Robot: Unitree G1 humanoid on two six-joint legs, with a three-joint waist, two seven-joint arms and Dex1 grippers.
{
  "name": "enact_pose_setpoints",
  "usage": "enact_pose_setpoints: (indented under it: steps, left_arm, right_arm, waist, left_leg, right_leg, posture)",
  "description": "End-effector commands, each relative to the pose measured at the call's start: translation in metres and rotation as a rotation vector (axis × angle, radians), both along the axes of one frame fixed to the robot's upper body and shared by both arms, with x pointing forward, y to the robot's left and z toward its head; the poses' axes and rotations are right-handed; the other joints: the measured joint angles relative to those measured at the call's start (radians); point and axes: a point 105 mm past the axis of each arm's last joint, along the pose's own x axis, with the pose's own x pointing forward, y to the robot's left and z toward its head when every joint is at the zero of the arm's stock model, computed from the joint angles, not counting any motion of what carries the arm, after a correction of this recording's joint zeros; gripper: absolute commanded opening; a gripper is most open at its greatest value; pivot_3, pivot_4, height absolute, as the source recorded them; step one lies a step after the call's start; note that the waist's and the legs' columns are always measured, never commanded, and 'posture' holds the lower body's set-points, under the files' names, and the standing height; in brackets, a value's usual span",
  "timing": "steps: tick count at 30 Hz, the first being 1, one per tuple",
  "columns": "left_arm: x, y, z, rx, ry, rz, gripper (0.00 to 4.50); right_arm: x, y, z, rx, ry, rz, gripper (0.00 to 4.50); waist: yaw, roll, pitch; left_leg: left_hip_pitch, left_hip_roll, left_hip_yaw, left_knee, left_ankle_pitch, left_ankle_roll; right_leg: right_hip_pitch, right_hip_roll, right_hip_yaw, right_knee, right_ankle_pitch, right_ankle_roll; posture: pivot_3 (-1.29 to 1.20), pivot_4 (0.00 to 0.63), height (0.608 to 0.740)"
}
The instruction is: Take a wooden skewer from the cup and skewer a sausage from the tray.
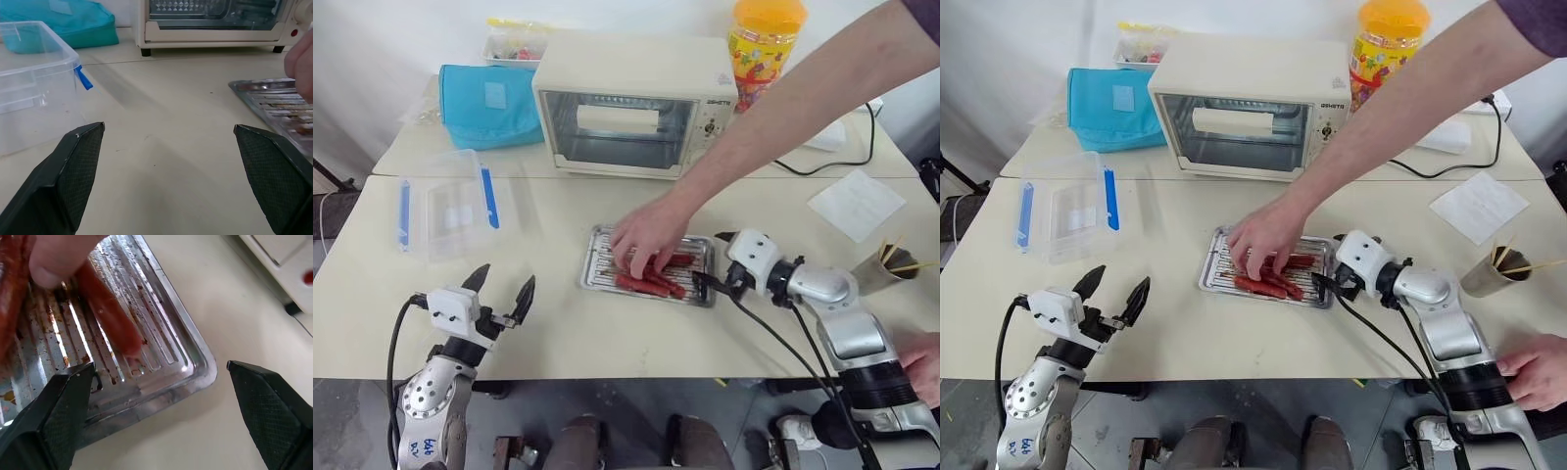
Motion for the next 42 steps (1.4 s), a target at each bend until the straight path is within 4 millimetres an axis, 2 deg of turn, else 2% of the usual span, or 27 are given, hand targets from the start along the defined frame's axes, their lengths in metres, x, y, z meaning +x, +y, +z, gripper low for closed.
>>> enact_pose_setpoints:
  steps: [1, 9, 14, 24, 42]
  left_arm:
    - [-0.003, 0.004, 0.004, 0.011, -0.023, 0.004, 4.49]
    - [-0.003, 0.006, 0.003, 0.025, -0.017, -0.005, 4.49]
    - [-0.001, 0.007, 0.004, 0.033, -0.016, -0.015, 4.49]
    - [-0.001, 0.006, 0.005, 0.041, -0.013, -0.019, 4.49]
    - [-0.003, 0.007, 0.007, 0.039, -0.017, -0.004, 4.49]
  right_arm:
    - [-0.014, -0.016, 0.006, -0.001, -0.027, -0.028, 4.50]
    - [-0.042, -0.025, -0.002, 0.009, 0.021, 0.001, 4.50]
    - [-0.062, -0.027, -0.019, 0.007, 0.080, 0.022, 4.50]
    - [-0.066, -0.026, -0.036, 0.035, 0.109, 0.003, 4.50]
    - [-0.066, -0.020, -0.041, 0.051, 0.116, 0.041, 4.50]
  waist:
    - [0.004, 0.000, 0.000]
    - [0.001, -0.001, 0.000]
    - [0.001, -0.001, -0.001]
    - [0.001, -0.003, -0.002]
    - [-0.001, -0.005, -0.003]
  left_leg:
    - [0.000, 0.000, 0.000, 0.000, 0.000, 0.000]
    - [0.001, 0.000, 0.000, 0.000, 0.000, 0.000]
    - [0.001, 0.000, 0.001, 0.000, 0.000, 0.000]
    - [0.001, 0.000, 0.001, 0.000, 0.000, 0.000]
    - [0.002, 0.001, 0.001, 0.000, 0.000, 0.000]
  right_leg:
    - [0.000, 0.000, 0.000, 0.000, 0.000, 0.000]
    - [0.001, 0.000, 0.000, -0.001, 0.000, 0.000]
    - [0.001, 0.000, 0.000, -0.001, 0.000, 0.000]
    - [0.001, 0.000, 0.000, -0.001, 0.000, 0.000]
    - [0.002, 0.000, 0.000, -0.001, 0.000, 0.000]
  posture:
    - [0.00, 0.150, 0.740]
    - [0.00, 0.150, 0.740]
    - [0.00, 0.150, 0.740]
    - [0.00, 0.150, 0.740]
    - [0.00, 0.150, 0.740]
